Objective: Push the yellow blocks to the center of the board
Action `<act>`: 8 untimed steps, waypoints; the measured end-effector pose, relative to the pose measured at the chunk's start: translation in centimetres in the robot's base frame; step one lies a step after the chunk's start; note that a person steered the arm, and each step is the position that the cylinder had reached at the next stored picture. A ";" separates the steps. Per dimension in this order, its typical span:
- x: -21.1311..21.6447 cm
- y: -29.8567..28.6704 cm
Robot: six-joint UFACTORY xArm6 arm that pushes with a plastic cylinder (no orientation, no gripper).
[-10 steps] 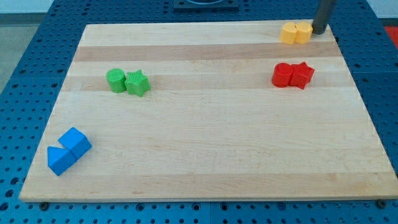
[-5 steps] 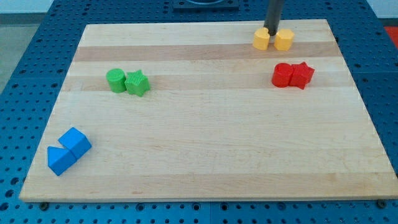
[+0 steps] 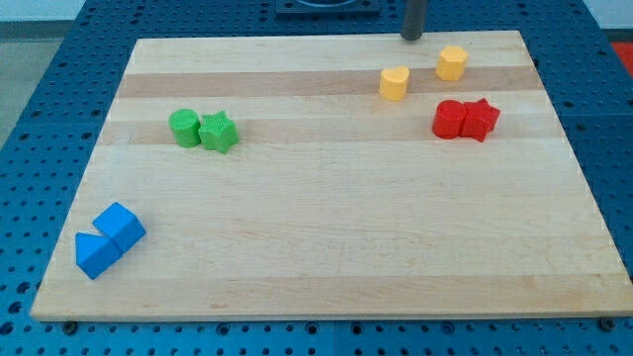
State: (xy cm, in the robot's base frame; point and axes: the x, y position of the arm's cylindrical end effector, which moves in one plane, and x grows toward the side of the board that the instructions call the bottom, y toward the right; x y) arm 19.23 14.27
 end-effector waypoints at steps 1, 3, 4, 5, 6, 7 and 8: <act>3.1 4.2; 6.1 4.3; 7.0 3.7; 8.0 2.9; 7.1 7.4; 7.4 8.0; 7.5 8.0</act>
State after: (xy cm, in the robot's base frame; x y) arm 26.70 22.31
